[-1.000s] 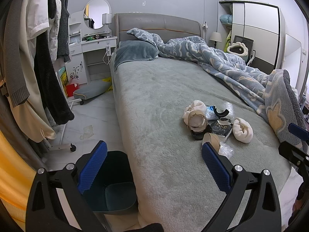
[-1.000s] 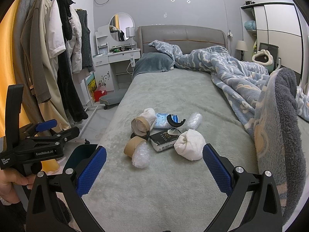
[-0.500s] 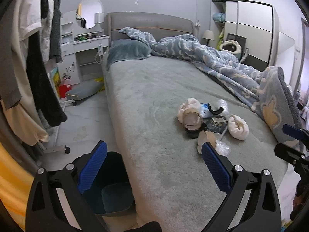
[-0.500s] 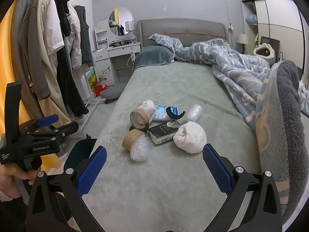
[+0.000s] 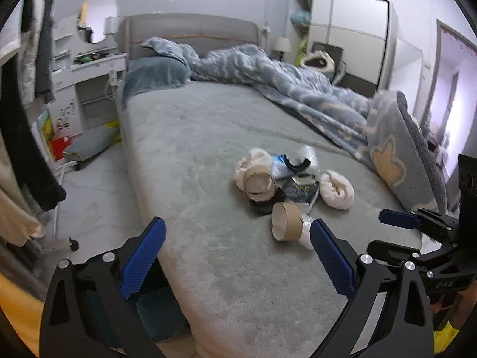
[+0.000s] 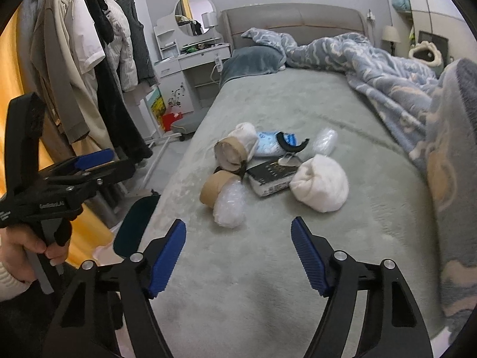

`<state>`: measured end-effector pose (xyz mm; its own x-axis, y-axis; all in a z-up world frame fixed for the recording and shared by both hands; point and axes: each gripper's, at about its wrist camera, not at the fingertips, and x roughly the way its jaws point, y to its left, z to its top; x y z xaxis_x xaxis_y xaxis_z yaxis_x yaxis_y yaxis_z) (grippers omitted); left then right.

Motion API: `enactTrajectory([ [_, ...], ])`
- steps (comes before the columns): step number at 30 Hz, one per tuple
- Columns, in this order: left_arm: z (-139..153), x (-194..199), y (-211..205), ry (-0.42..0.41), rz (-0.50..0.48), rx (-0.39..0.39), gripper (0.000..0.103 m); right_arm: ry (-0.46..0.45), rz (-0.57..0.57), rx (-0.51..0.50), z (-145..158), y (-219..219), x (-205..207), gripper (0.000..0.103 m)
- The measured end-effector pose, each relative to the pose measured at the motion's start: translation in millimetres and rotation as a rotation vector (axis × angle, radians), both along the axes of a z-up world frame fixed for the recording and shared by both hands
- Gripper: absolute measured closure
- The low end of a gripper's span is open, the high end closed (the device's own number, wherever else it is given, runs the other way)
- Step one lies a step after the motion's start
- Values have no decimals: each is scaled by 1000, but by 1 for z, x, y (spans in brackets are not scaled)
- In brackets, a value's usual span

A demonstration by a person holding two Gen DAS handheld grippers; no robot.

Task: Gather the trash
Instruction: 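Grasp the cardboard tape roll with the left tool while the right tool grasps bubble wrap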

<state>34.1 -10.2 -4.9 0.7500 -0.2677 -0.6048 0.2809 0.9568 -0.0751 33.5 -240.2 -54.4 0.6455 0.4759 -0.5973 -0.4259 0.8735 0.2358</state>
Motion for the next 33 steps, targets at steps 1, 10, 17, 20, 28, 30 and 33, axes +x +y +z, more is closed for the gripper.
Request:
enactTrajectory([
  [1,-3,7,-3,25,-32,16,7,9,15,-1,-3,4,2,31],
  [10,-10,41,-16,127,-187,-24,26,45,89,-51,-15,20,19,41],
  [17,-25,63,-38,254,-267,-94,38,28,111,-49,-18,19,28,46],
  [20,-30,71,-43,288,-270,-115,40,28,128,-51,-21,25,32,48],
  [28,-43,90,-50,365,-267,-152,49,66,130,-71,-34,26,46,53],
  [30,-46,95,-49,388,-260,-167,56,69,138,-64,-35,26,49,54],
  [33,-50,102,-46,417,-250,-204,61,67,151,-50,-34,28,51,55],
])
